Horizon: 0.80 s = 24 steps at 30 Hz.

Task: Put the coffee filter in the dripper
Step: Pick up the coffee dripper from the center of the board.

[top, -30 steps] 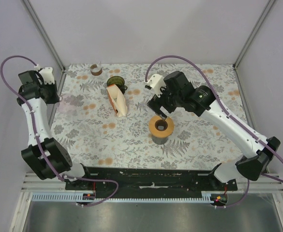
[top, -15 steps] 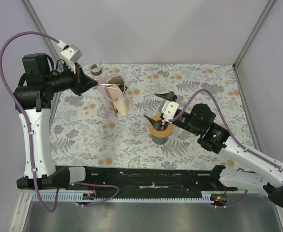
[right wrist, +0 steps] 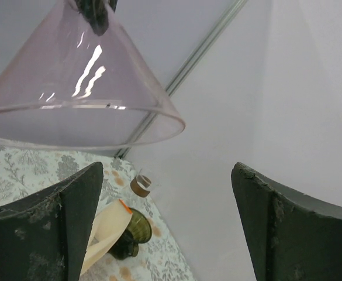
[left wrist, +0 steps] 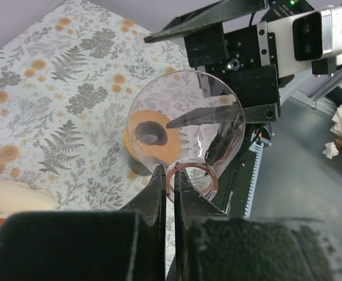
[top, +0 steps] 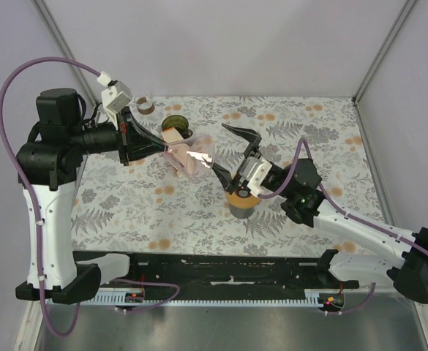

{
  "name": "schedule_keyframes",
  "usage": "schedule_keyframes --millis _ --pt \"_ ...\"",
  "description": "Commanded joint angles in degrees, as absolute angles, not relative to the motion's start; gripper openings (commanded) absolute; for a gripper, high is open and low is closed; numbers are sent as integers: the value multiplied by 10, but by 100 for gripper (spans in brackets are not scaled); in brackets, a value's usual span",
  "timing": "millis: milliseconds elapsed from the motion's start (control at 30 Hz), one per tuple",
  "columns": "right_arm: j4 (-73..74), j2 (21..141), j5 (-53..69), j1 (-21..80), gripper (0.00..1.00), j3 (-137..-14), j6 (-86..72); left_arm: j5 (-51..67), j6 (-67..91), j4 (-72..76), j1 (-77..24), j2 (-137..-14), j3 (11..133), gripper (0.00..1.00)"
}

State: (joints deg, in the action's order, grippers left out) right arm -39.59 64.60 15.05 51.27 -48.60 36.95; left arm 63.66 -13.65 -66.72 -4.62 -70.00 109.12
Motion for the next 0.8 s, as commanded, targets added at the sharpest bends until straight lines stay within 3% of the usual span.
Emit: schedule_keyframes --millis 0,167,300,333,400,500,533,667,767 --pt "-475 663 191 514 97 -533 345 683 -117 -642 -56 -681 1064 2" --pt "-479 686 241 515 91 -555 330 705 -135 -639 -67 -673 1042 2" --pt "-455 692 314 515 65 -568 323 694 -142 -638 -70 -668 1028 2" --pt "-434 693 339 514 45 -576 322 690 -146 -638 -70 -667 1022 2" --pt "-405 692 352 514 23 -584 320 676 -152 -640 -70 -665 1019 2" --pt "-373 679 339 514 0 -585 316 619 -155 -637 -71 -665 1015 2" --pt "-360 673 325 513 0 -584 314 593 -153 -636 -70 -665 1014 5" --pt "-244 649 262 513 0 -603 296 476 -124 -602 -70 -658 1000 50" --pt "-130 635 188 513 0 -634 274 355 -93 -559 -70 -647 985 63"
